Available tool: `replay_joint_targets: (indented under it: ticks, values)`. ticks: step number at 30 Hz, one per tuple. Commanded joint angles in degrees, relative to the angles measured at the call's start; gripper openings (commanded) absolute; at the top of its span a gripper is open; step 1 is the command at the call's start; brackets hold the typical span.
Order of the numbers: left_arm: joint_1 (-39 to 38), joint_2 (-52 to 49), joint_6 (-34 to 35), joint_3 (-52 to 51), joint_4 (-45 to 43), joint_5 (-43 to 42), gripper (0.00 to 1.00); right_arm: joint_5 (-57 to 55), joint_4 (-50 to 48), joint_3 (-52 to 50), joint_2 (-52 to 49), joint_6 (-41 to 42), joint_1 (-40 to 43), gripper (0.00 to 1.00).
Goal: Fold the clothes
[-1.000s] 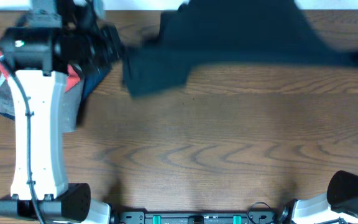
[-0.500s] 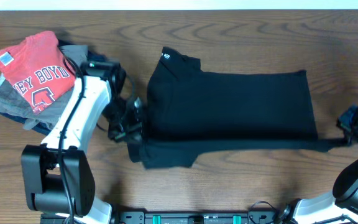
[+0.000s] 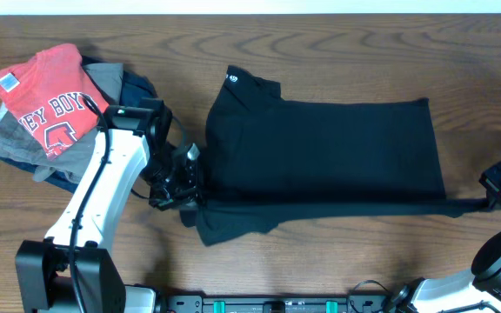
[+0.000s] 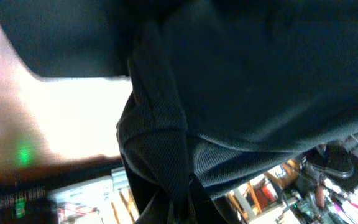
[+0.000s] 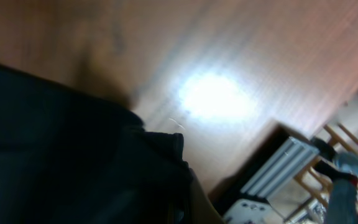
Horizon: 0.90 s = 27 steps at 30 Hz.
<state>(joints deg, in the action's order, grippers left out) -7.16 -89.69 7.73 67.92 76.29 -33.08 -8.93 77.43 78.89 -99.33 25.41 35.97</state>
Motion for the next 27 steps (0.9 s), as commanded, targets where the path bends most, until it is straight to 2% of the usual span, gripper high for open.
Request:
replay_joint_targets:
  ticks: [1,4,11,27]
  values:
    - [0.7,0.1,0.7,-0.2,-3.2,1.7,0.06,-2.2,-2.4,0.5,0.2,-2.4,-1.6,0.01]
    - [0.7,0.1,1.3,-0.2,-8.2,-1.7,0.06,-1.7,-4.6,0.5,0.2,-2.3,-3.0,0.01]
    - [0.7,-0.6,7.7,-0.2,-17.9,-1.6,0.06,1.9,-10.5,0.1,0.2,-4.9,-6.3,0.01]
    - [0.7,-7.2,8.9,-0.2,-23.5,3.1,0.06,3.2,-24.3,-8.9,0.2,-4.8,-10.4,0.01]
